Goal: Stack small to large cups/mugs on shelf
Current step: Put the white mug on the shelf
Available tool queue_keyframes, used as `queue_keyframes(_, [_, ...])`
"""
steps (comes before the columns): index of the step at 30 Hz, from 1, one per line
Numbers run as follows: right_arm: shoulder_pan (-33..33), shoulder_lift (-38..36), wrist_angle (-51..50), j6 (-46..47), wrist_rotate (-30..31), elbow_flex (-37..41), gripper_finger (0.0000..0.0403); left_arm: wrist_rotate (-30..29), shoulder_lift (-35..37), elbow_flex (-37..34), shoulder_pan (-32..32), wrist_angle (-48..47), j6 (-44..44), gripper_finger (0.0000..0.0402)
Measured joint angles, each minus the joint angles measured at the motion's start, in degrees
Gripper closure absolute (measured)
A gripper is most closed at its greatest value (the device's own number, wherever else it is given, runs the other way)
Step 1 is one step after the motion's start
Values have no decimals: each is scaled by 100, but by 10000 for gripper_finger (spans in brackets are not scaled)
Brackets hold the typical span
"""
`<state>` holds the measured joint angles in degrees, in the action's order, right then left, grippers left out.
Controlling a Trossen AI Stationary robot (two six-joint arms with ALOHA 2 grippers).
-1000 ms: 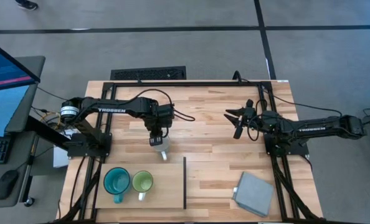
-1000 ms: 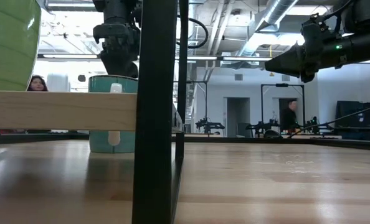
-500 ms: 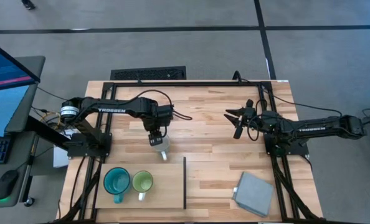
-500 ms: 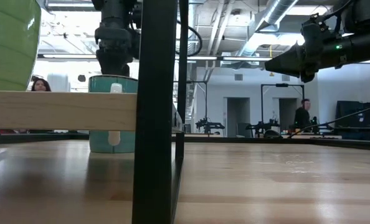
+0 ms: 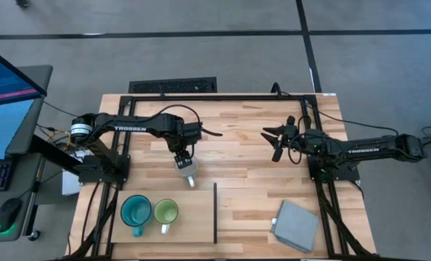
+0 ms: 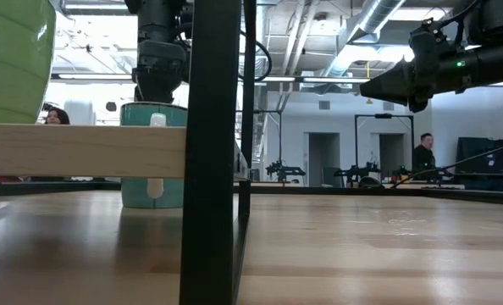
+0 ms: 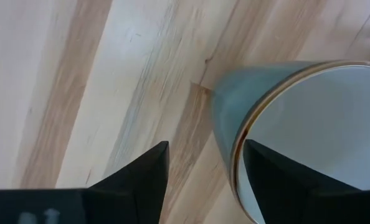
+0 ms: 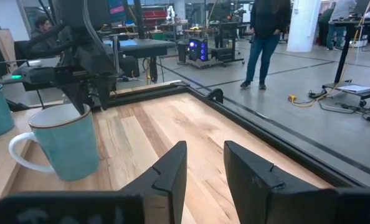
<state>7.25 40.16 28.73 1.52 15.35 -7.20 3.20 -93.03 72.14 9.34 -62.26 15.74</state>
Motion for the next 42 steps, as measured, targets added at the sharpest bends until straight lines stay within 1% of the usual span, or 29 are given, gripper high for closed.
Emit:
queue_keyframes(5, [1, 0, 0, -2, 0, 0, 274, 0, 0, 0, 0, -17, 0, 210])
queue_keyframes(8, [-1, 0, -1, -2, 0, 0, 274, 2, 4, -50, 0, 9, 12, 230])
queue_keyframes(14, [-1, 0, -2, -42, 0, 0, 274, 20, 4, -165, -1, 27, 20, 296])
queue_keyframes(20, [-1, 0, -2, -42, 0, 0, 274, 3, 4, -170, 0, 36, -186, 373])
queue_keyframes(22, [0, 0, -2, -43, 0, 0, 274, 11, 7, -170, 0, 15, -337, 389])
queue_keyframes(31, [1, -2, -2, -44, 0, 0, 274, -29, 9, -170, 26, 44, -566, 394])
queue_keyframes(37, [-1, -2, -1, -44, 47, 0, 274, 342, 2, -155, 101, 63, -618, 394])
queue_keyframes(42, [1, -2, -2, -44, 281, 0, 274, 466, -9, 169, 92, -34, -615, 394])
